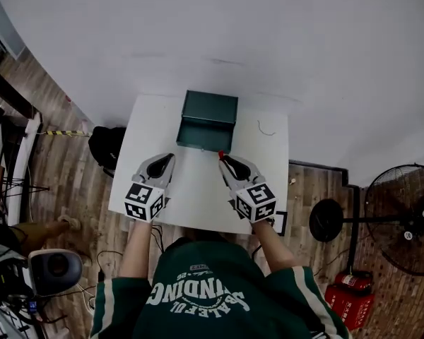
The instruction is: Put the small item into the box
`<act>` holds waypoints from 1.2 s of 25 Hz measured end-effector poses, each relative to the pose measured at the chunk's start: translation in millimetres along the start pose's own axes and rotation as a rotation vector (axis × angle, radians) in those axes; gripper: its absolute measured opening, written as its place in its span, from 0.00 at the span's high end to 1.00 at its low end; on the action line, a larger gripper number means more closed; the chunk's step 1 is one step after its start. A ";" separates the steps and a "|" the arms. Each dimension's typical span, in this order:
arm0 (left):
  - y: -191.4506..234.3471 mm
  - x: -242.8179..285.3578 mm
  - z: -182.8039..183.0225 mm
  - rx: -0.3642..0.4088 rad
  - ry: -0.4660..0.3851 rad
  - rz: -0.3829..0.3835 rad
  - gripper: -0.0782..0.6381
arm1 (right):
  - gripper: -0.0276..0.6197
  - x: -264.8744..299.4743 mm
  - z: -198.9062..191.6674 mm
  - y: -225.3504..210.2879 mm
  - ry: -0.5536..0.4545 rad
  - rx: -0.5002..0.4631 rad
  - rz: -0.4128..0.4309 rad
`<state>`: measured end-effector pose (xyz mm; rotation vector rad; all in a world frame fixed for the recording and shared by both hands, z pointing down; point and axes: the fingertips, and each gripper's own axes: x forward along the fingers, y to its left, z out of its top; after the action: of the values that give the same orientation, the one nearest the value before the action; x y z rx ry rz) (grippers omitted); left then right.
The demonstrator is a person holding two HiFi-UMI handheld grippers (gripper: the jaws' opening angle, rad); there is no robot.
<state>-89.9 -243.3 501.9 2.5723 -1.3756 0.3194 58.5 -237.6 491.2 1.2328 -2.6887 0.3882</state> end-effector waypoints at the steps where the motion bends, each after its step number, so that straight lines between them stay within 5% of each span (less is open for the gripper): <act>1: 3.2 6.7 1.6 -0.004 0.002 0.002 0.82 | 0.87 6.8 2.1 -5.1 0.005 0.000 0.006; 14: 37.2 59.4 0.6 -0.048 0.049 0.002 0.82 | 0.87 62.6 -2.6 -42.4 0.078 0.021 0.022; 30: 56.6 81.5 -52.3 -0.110 0.153 -0.042 0.82 | 0.87 113.6 -87.9 -54.4 0.290 0.018 0.029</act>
<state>-97.9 -323.9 579.5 2.4290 -1.2486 0.4119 29.4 -327.2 612.5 1.0519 -2.4631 0.5503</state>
